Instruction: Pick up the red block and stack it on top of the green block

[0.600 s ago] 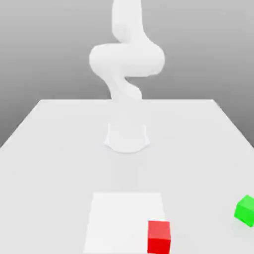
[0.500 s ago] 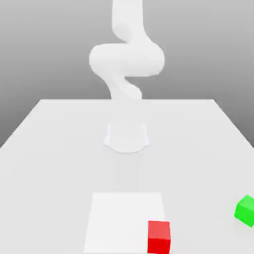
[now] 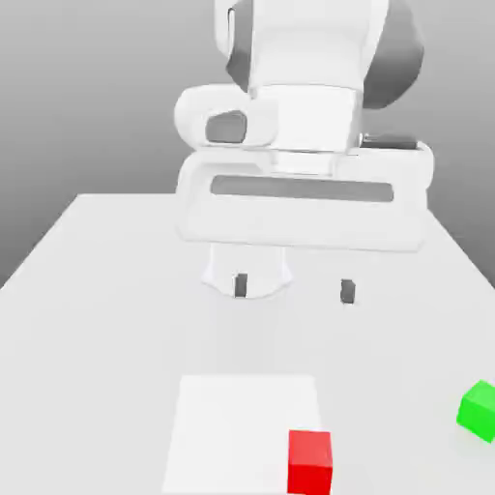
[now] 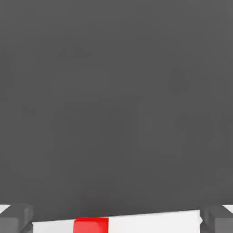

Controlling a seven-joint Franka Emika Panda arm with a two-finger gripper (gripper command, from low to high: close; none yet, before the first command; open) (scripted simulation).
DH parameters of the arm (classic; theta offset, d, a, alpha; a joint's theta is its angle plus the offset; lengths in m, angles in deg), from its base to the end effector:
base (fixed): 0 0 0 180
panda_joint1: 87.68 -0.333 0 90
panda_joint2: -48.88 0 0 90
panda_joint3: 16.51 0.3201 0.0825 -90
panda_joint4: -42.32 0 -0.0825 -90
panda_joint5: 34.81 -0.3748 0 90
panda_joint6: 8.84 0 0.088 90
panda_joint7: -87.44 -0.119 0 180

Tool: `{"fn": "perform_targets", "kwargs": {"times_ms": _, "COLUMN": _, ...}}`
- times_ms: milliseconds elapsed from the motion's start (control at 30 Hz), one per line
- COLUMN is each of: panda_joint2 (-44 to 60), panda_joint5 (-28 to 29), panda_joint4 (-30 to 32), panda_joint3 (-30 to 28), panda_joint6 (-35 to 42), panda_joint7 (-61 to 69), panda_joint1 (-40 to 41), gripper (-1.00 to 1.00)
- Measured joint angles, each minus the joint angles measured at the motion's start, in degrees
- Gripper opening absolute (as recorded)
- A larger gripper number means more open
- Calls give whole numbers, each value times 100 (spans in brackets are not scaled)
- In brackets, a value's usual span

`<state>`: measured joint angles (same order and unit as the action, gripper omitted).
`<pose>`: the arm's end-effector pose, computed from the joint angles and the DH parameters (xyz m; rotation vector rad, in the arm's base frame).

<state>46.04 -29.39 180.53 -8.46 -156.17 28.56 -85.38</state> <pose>0.4967 0.0510 0.3496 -2.7947 1.2689 -0.3250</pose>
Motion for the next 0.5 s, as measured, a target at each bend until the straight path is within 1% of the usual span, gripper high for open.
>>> {"fn": "perform_targets", "kwargs": {"times_ms": 233, "panda_joint2": 1429, "panda_joint5": -60, "panda_joint4": 213, "panda_joint3": 75, "panda_joint6": -556, "panda_joint7": -259, "panda_joint1": -128, "gripper": 0}}
{"fn": "perform_targets", "kwargs": {"times_ms": 400, "panda_joint2": 2465, "panda_joint5": 195, "panda_joint4": 97, "panda_joint3": -149, "panda_joint6": -1344, "panda_joint7": -486, "panda_joint1": -321, "gripper": 0}}
{"fn": "perform_targets", "kwargs": {"times_ms": 433, "panda_joint2": 2569, "panda_joint5": 224, "panda_joint4": 81, "panda_joint3": -183, "panda_joint6": -1430, "panda_joint7": -508, "panda_joint1": -349, "gripper": -100}}
{"fn": "perform_targets", "kwargs": {"times_ms": 500, "panda_joint2": 2569, "panda_joint5": 225, "panda_joint4": 81, "panda_joint3": -182, "panda_joint6": -1431, "panda_joint7": -509, "panda_joint1": -349, "gripper": -100}}
